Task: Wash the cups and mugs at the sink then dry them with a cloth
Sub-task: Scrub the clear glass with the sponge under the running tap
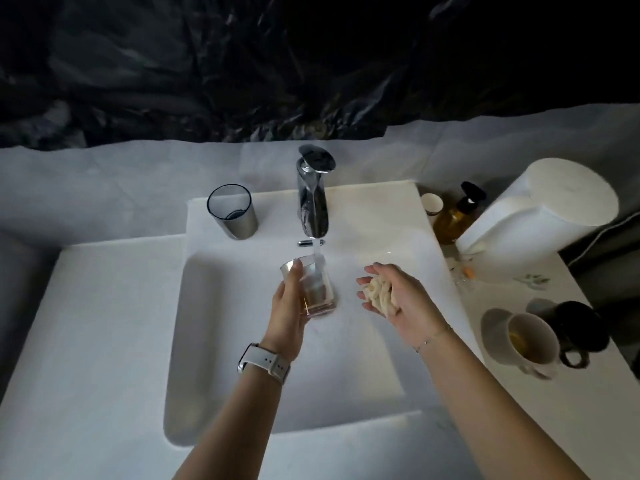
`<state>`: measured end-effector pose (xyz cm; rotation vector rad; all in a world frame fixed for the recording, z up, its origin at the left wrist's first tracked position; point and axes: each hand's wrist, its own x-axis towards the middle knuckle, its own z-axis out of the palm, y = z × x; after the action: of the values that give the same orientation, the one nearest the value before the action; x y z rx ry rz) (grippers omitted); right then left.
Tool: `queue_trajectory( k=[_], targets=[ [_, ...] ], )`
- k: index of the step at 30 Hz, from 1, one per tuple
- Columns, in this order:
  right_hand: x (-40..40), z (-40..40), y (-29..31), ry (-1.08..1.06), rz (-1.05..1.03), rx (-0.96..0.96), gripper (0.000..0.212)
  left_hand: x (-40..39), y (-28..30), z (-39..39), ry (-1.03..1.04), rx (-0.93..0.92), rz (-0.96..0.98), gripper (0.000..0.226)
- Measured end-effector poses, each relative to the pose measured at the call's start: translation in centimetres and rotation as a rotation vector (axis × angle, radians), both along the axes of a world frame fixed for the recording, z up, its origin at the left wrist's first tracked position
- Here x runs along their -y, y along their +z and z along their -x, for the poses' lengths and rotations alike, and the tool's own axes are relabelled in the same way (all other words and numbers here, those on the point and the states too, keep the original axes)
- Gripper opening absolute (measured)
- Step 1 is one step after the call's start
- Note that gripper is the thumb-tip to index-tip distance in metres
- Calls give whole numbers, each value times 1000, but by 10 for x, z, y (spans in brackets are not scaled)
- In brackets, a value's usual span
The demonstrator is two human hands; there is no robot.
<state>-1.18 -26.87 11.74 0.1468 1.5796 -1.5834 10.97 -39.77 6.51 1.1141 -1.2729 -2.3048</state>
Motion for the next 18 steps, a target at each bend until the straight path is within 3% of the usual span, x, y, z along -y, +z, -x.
queue_trajectory(
  k=[6,8,10,12,15,18],
  targets=[
    [14,5,-15,55,-67,22,20,19,-11,27,-127,83,-96,82],
    [14,10,-18,45,-89,50,26,15,-12,33,-182,45,-188,76],
    [13,18,-19,1,-59,106,31,11,-17,36,-201,14,-178,55],
    [11,25,-21,-6,-21,97,26,9,-23,37,-189,4,-47,45],
    [9,34,-18,84,112,37,20,11,-24,33,-195,43,186,81],
    [13,41,-14,247,89,-233,13,15,-31,23,-214,36,466,79]
  ],
)
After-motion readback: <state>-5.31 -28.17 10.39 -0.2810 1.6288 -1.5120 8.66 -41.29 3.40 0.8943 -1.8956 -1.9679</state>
